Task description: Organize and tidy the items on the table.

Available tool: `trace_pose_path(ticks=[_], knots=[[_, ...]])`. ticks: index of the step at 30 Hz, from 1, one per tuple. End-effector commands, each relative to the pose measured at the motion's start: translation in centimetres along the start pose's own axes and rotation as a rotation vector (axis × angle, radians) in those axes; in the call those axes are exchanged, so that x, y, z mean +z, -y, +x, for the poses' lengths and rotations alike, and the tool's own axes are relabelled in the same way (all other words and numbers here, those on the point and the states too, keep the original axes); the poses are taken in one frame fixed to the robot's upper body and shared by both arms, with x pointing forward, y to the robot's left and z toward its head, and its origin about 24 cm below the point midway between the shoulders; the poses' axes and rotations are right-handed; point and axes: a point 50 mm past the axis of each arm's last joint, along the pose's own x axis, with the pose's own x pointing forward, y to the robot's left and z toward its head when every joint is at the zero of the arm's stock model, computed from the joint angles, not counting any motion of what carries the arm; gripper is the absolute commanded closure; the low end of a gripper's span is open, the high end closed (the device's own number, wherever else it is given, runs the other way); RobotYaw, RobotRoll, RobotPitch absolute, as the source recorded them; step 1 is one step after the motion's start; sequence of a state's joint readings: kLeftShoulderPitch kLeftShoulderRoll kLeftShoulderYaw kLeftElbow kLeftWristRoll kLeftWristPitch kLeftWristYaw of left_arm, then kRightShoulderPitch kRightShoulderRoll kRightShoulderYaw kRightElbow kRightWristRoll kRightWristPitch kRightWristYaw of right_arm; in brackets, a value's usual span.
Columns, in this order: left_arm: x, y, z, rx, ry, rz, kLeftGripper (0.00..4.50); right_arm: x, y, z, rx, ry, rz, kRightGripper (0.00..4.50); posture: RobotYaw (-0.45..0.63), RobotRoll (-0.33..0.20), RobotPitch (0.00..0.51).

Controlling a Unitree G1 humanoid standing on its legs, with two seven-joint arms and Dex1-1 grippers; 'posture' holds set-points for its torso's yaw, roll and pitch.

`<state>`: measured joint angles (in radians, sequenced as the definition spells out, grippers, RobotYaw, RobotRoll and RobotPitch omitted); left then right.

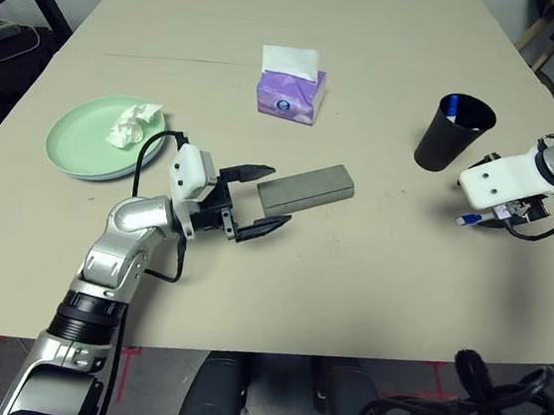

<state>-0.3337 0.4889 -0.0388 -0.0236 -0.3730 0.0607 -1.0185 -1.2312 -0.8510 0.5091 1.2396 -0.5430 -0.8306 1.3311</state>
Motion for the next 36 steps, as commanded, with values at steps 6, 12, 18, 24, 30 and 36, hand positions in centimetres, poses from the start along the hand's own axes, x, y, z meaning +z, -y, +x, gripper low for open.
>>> trace_pose_path(ticks=[6, 12, 18, 24, 30, 36], knots=[[0.0, 0.1, 0.0, -0.007, -0.005, 0.004, 0.0, -0.3, -0.7, 0.1, 0.073, 0.02, 0.05, 0.03, 0.08, 0.0, 0.187], [0.0, 0.2, -0.3, -0.005, -0.013, 0.006, 0.0, -0.2, -0.6, 0.7, 0.064, 0.009, 0.037, 0.03, 0.09, 0.0, 0.19], [0.1, 0.2, -0.5, -0.003, -0.019, 0.006, 0.0, -0.1, -0.6, 1.1, 0.069, 0.004, 0.028, 0.03, 0.1, 0.0, 0.19], [0.0, 0.3, -0.5, -0.002, -0.021, 0.004, 0.0, -0.2, -0.9, 1.3, 0.091, -0.005, 0.03, 0.03, 0.1, 0.0, 0.193], [0.0, 0.3, -0.5, -0.001, -0.02, 0.003, 0.0, -0.4, -1.2, 1.4, 0.109, -0.019, 0.032, 0.03, 0.1, 0.0, 0.192], [0.0, 0.3, -0.5, -0.003, -0.021, 0.002, 0.0, -0.3, -1.5, 2.1, 0.121, -0.015, 0.033, 0.03, 0.1, 0.0, 0.192]])
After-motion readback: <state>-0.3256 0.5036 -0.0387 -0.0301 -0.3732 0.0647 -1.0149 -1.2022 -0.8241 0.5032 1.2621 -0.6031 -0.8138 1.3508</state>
